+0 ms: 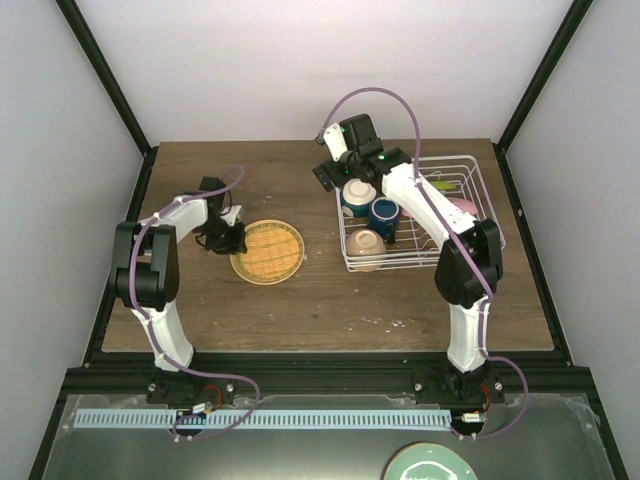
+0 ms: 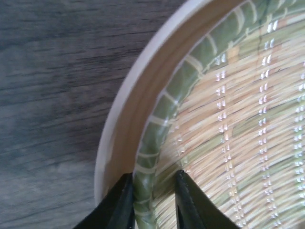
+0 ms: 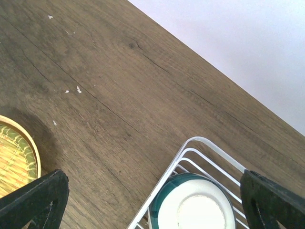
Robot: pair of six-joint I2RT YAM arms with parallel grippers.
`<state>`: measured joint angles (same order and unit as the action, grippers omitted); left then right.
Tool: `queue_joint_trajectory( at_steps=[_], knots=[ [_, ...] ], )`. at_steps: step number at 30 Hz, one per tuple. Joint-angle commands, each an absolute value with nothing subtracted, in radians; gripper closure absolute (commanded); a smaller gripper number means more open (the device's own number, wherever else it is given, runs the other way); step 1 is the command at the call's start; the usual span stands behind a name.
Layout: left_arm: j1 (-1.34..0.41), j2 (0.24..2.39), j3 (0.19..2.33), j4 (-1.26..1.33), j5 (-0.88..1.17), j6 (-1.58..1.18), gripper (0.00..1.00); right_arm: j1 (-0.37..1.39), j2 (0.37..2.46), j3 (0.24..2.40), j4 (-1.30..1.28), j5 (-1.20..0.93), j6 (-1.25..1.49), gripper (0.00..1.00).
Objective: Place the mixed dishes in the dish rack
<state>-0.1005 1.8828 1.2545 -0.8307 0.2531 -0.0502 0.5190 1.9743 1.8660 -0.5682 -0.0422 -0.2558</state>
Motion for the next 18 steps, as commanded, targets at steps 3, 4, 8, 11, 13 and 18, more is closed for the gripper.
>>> queue_joint_trajectory(
  at_steps=[3, 4, 8, 11, 13, 18],
  knots=[
    [-0.106, 1.891, 1.232, -0.825, 0.292, -0.050, 0.87, 0.546, 2.000, 1.886, -0.596, 0.013, -0.297, 0.01],
    [-0.106, 1.888, 1.231, -0.825, 0.297, -0.049, 0.89, 0.546, 2.001, 1.887, -0.598, 0.017, -0.300, 0.01],
    [-0.105, 1.870, 1.232, -0.829, 0.343, -0.040, 0.94, 0.551, 2.001, 1.887, -0.600, 0.017, -0.297, 0.01],
    [-0.106, 1.851, 1.236, -0.828, 0.393, -0.019, 0.97, 0.551, 1.997, 1.887, -0.603, 0.012, -0.287, 0.00],
    [-0.106, 1.837, 1.244, -0.837, 0.423, -0.001, 0.99, 0.551, 1.993, 1.887, -0.607, 0.002, -0.281, 0.00],
    [-0.087, 1.791, 1.241, -0.847, 0.504, 0.020, 1.00, 0.551, 1.982, 1.887, -0.616, -0.025, -0.266, 0.00]
  ],
)
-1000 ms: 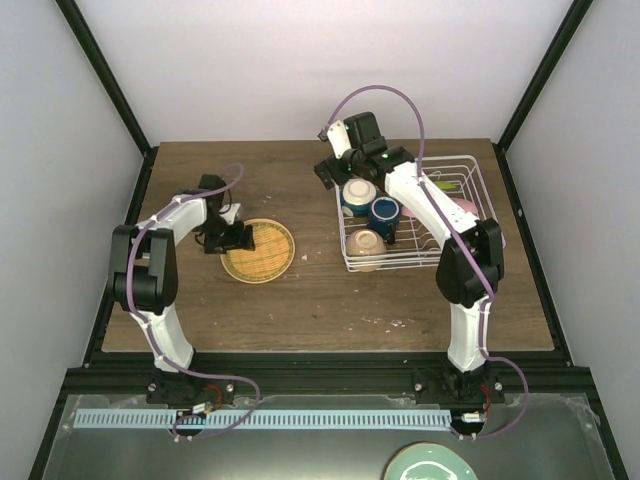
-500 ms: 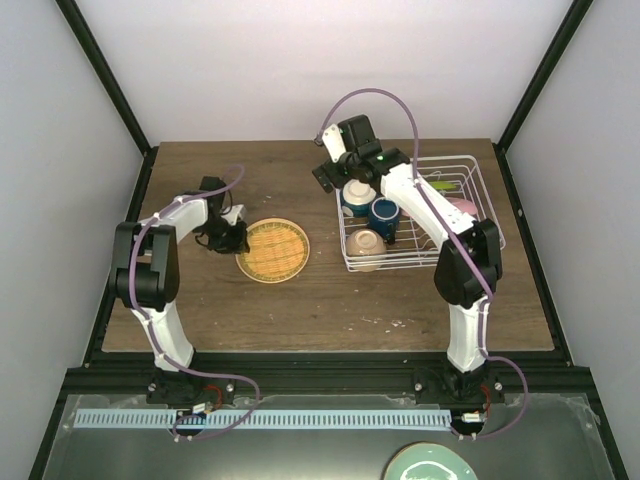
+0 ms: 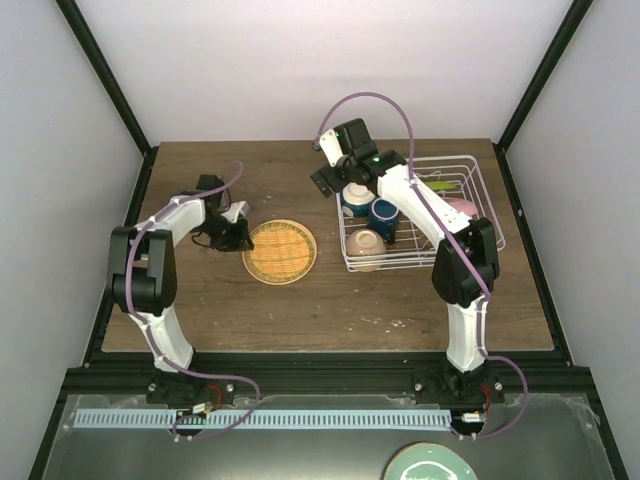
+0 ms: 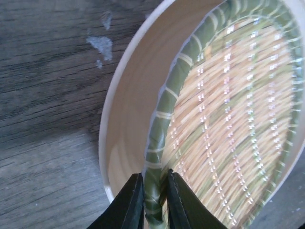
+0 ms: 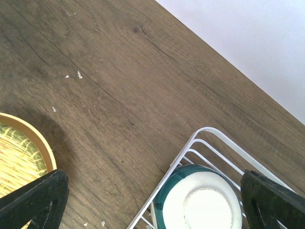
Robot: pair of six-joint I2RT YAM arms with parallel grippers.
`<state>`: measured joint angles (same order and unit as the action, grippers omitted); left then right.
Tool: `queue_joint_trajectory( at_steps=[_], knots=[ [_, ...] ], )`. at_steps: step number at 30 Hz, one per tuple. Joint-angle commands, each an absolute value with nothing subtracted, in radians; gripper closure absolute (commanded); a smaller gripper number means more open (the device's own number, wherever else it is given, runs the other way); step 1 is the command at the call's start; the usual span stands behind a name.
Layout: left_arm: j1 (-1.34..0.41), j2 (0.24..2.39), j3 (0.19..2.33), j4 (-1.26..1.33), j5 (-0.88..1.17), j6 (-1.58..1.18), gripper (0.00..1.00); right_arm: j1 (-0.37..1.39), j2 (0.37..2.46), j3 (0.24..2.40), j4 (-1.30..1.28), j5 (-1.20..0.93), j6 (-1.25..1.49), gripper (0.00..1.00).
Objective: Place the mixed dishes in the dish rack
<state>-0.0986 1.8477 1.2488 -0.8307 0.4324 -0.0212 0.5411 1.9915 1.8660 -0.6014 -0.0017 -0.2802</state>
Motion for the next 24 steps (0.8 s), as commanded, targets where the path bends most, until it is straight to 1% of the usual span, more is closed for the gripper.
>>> queue_joint_trajectory(
  at_steps=[1, 9, 12, 18, 24],
  knots=[
    [-0.080, 1.778, 1.233, -0.847, 0.515, 0.021, 1.00, 0.551, 1.980, 1.888, -0.622, -0.034, -0.263, 0.00],
    [0.008, 1.669, 1.191, -0.791, 0.684, 0.017, 1.00, 0.550, 1.969, 1.907, -0.671, -0.117, -0.222, 0.00],
    [0.030, 1.642, 1.183, -0.767, 0.748, 0.015, 1.00, 0.541, 1.967, 1.922, -0.689, -0.178, -0.195, 0.00],
    [0.051, 1.597, 1.158, -0.677, 0.884, -0.025, 1.00, 0.500, 1.967, 1.920, -0.687, -0.443, -0.103, 0.00],
    [0.052, 1.566, 1.191, -0.631, 0.981, -0.042, 1.00, 0.460, 1.948, 1.857, -0.604, -0.702, 0.015, 0.01]
  ],
)
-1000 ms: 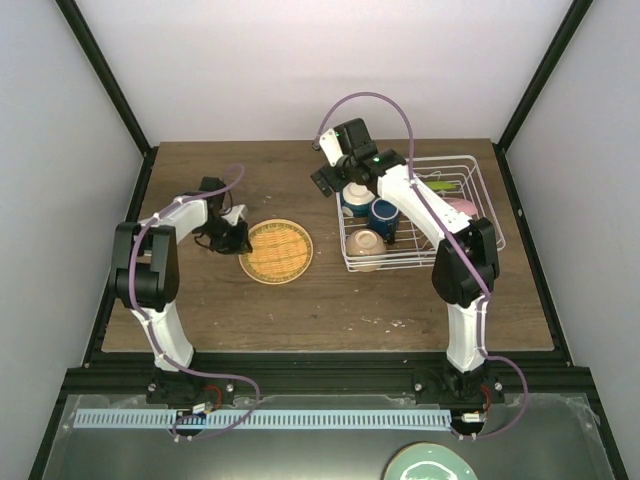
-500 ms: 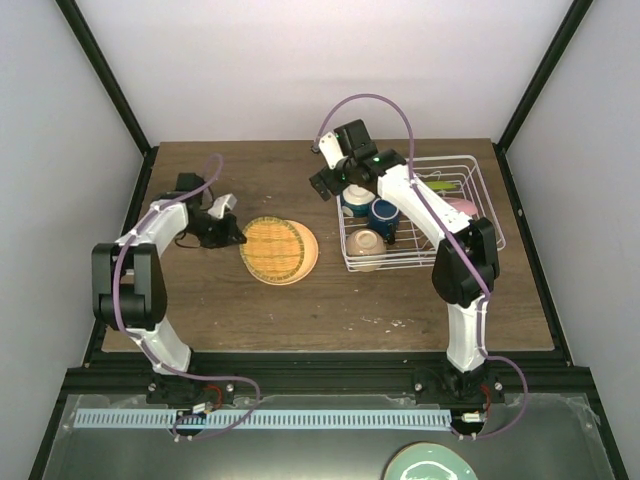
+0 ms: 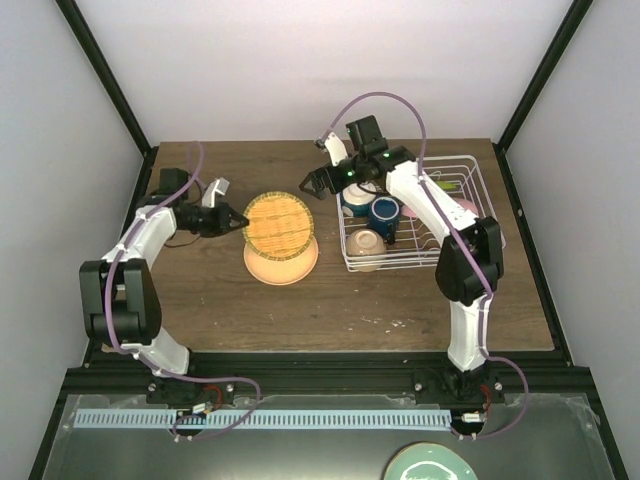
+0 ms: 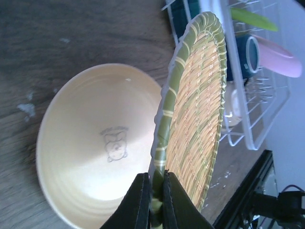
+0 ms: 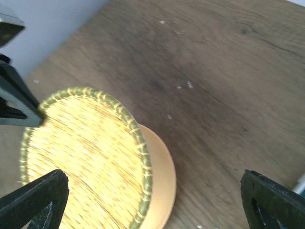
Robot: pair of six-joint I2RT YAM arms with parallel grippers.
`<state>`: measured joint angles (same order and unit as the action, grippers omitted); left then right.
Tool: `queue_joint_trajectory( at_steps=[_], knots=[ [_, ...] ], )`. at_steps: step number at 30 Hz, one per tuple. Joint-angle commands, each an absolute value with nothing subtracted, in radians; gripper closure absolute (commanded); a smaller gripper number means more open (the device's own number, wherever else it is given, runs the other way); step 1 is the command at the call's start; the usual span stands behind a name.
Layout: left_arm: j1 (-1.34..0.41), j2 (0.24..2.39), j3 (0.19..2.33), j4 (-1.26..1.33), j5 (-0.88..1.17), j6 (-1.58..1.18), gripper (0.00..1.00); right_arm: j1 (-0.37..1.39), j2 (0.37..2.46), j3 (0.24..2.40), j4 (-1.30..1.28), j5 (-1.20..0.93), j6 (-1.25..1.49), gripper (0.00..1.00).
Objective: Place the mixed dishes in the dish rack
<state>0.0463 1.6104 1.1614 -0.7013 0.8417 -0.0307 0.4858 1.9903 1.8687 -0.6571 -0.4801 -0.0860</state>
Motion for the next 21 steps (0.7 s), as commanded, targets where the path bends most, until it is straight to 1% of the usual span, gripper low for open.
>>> queue_joint_trajectory(
  at_steps=[1, 9, 13, 17, 21],
  knots=[
    [0.052, 1.559, 1.196, -0.624, 1.003, -0.041, 1.00, 0.455, 1.953, 1.852, -0.601, -0.725, 0.022, 0.01],
    [0.051, 1.537, 1.225, -0.544, 1.082, -0.098, 1.00, 0.455, 2.021, 1.868, -0.659, -0.863, 0.005, 0.01],
    [0.051, 1.546, 1.244, -0.495, 1.096, -0.123, 1.00, 0.464, 2.037, 1.836, -0.646, -0.863, 0.007, 0.05],
    [0.051, 1.564, 1.255, -0.431, 1.110, -0.161, 1.00, 0.474, 2.045, 1.810, -0.602, -0.922, 0.026, 0.16],
    [0.051, 1.576, 1.252, -0.375, 1.113, -0.180, 1.00, 0.490, 2.059, 1.810, -0.563, -0.990, 0.053, 0.36]
  ],
)
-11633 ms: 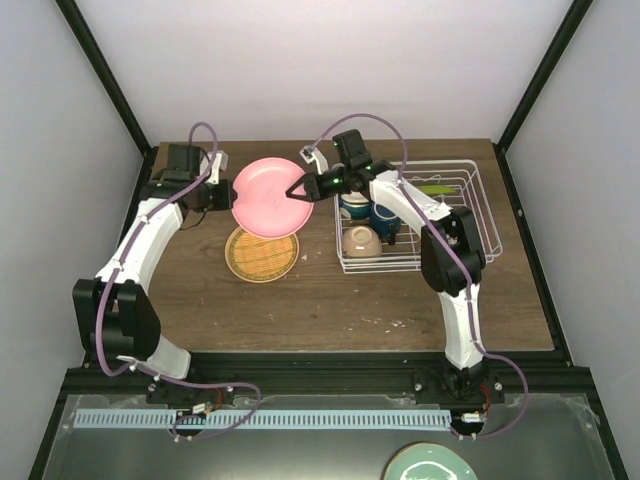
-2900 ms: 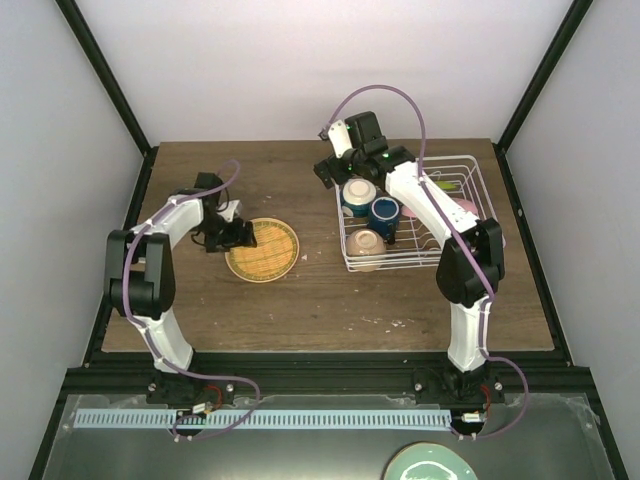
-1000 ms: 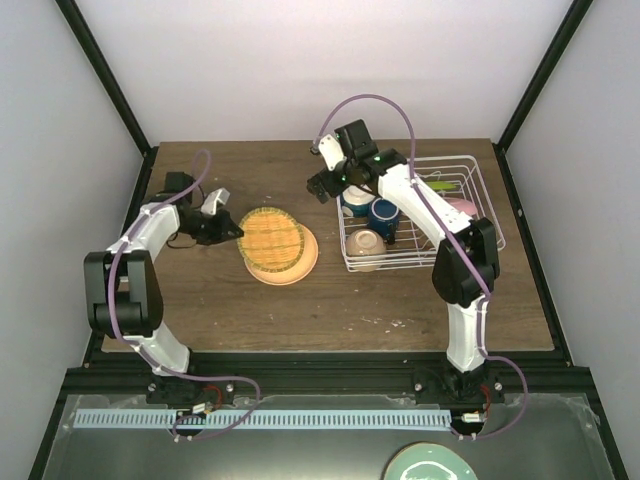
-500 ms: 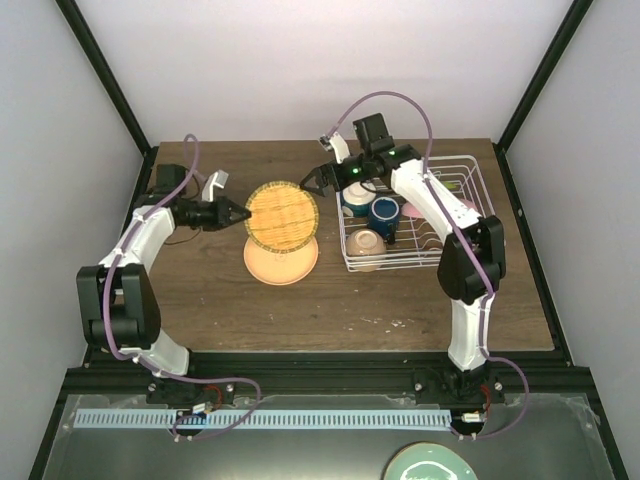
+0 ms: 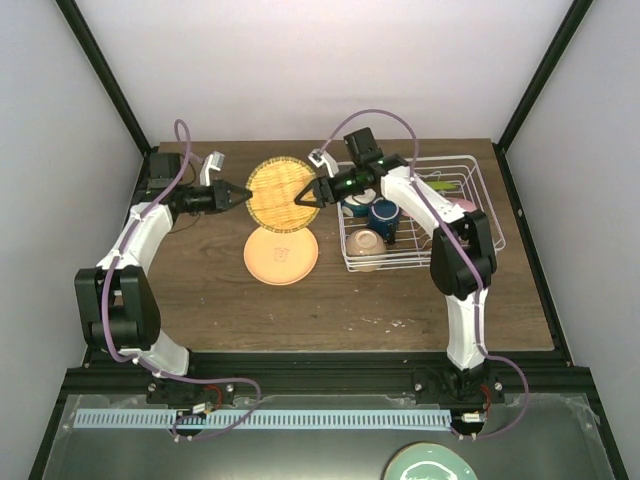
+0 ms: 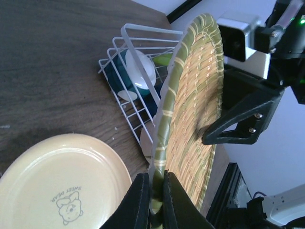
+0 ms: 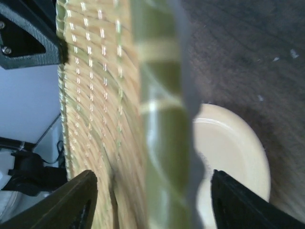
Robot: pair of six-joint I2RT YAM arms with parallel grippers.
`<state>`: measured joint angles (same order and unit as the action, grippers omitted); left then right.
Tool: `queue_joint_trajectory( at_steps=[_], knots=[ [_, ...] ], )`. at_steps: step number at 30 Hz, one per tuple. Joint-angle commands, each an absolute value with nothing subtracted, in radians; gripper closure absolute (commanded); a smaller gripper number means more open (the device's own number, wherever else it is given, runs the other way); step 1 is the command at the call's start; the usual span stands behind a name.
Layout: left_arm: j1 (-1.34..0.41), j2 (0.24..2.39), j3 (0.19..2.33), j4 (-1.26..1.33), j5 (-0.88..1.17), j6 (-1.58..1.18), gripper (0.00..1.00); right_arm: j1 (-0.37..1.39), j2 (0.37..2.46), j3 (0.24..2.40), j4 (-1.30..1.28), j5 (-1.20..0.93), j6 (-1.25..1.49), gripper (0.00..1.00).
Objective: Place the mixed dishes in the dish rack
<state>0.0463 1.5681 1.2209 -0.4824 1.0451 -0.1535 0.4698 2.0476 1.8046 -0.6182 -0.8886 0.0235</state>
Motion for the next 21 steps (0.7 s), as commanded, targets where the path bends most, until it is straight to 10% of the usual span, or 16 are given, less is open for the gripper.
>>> queue_joint_trajectory(
  at_steps=[1, 12, 21],
  knots=[
    [0.051, 1.581, 1.250, -0.368, 1.112, -0.182, 1.00, 0.493, 2.060, 1.809, -0.553, -1.007, 0.062, 0.42],
    [0.048, 1.609, 1.203, -0.328, 1.109, -0.187, 0.94, 0.505, 2.056, 1.819, -0.480, -1.023, 0.114, 0.97],
    [0.058, 1.641, 1.294, -0.366, 1.054, -0.189, 0.35, 0.505, 2.045, 1.958, -0.686, -0.750, -0.020, 0.99]
  ],
)
